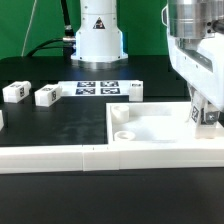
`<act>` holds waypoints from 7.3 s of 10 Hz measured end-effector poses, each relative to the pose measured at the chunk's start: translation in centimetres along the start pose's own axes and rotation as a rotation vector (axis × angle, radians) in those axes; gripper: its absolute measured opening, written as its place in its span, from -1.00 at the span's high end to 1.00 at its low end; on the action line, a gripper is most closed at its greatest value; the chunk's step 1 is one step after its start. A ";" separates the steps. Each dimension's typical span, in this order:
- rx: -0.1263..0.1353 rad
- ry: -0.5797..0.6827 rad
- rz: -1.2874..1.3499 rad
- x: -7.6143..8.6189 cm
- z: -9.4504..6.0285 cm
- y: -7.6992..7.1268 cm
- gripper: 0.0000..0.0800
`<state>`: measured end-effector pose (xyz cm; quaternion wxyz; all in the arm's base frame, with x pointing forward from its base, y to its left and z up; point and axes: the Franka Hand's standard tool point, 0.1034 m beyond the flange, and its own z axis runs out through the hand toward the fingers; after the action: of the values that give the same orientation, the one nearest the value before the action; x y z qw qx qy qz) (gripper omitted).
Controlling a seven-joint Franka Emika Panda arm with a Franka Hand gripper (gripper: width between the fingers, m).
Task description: Assemble one leg
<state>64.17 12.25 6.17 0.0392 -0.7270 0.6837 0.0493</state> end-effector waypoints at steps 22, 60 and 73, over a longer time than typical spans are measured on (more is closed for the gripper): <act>-0.039 0.039 -1.267 1.4 -0.9 -0.6 0.28; -0.079 0.044 -1.386 1.6 -0.6 0.1 -0.14; -0.077 0.087 -0.764 2.7 -0.8 0.5 0.25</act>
Offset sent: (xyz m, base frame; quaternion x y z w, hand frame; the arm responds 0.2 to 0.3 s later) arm -0.0021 -0.0094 0.0033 0.0188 -0.0264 -0.1657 0.9856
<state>63.89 9.48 6.68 -0.0014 -0.9318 0.3621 0.0258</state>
